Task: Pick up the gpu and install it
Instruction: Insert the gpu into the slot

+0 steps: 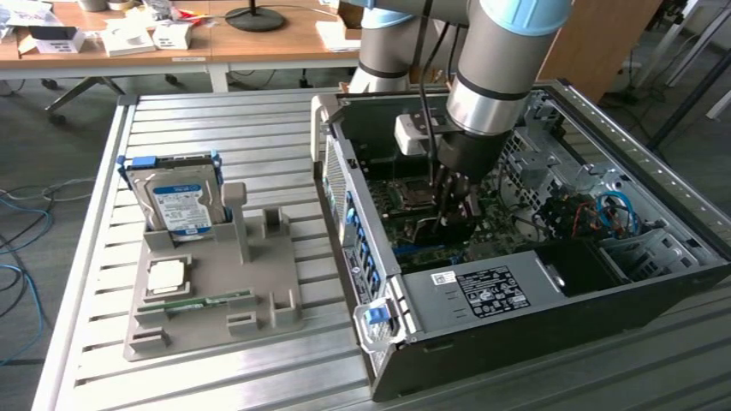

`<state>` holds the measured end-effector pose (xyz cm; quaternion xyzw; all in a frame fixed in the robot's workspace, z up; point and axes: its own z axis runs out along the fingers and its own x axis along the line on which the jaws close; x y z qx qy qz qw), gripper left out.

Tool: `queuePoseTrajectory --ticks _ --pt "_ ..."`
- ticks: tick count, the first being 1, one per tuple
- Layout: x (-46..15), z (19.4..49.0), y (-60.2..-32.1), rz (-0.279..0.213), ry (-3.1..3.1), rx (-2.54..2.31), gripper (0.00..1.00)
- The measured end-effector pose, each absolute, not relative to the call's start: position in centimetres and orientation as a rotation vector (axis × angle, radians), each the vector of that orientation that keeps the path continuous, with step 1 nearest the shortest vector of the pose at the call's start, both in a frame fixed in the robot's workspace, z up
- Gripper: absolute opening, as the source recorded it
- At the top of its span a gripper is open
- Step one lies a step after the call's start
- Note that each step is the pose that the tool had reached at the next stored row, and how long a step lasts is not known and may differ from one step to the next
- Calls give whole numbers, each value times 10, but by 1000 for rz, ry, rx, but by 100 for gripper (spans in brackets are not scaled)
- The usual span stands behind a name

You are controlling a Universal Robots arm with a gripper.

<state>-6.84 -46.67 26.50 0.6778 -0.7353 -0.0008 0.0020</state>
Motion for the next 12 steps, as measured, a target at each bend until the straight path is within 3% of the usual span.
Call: queuePoseTrajectory --ticks 12 --pt "-69 265 -467 -12 -2312 2132 26"
